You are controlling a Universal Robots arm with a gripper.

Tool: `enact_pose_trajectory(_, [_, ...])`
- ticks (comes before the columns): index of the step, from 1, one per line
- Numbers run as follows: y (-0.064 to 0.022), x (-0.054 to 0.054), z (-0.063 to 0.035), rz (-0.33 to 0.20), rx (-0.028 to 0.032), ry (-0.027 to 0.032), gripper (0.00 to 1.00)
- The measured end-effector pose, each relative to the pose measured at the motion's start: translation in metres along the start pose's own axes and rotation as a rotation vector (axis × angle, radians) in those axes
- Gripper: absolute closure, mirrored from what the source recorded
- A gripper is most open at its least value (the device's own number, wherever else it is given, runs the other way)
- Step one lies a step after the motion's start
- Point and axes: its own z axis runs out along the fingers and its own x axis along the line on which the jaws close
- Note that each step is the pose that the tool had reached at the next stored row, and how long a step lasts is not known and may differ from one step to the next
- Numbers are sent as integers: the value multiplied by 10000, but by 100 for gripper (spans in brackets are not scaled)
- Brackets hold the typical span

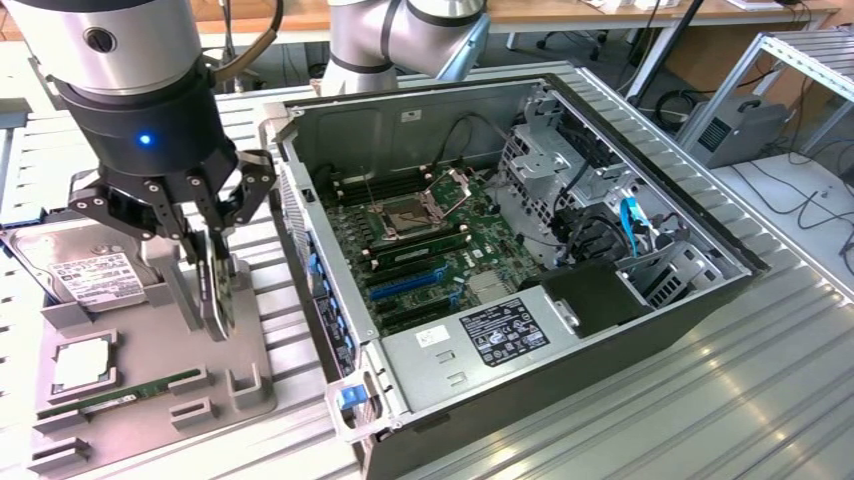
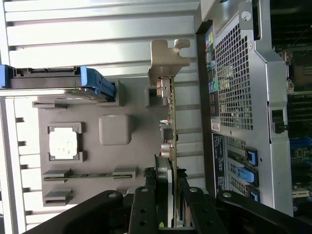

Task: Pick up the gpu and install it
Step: 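Pick up the gpu and move the gpu toward the slot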

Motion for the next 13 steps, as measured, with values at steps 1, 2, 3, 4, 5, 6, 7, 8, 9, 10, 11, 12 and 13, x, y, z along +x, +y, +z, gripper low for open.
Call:
enact_pose_trajectory(1, [0,0,-4,0,0,0,73])
enact_pose_trajectory(2, [0,0,-8,0,0,1,73])
enact_pose_trajectory(3, [1,0,-13,0,0,1,73])
enact_pose_trajectory(4, [1,-1,-18,0,1,1,73])
enact_pose_trajectory(5, [1,-1,-22,0,0,1,73])
enact_pose_trajectory(6, [1,-1,-27,0,0,0,73])
enact_pose_trajectory(7, [1,-1,-32,0,0,1,73])
enact_pose_trajectory(8, [1,-1,-36,0,0,1,73])
enact_pose_trajectory(9, [2,-1,-40,0,0,0,73])
enact_pose_trajectory(10, [2,-1,-46,0,1,1,73])
enact_pose_trajectory(11, [2,-1,-50,0,0,1,73])
enact_pose_trajectory(12, [2,-2,-55,0,-1,0,73])
enact_pose_trajectory(13, [2,-2,-59,0,0,1,73])
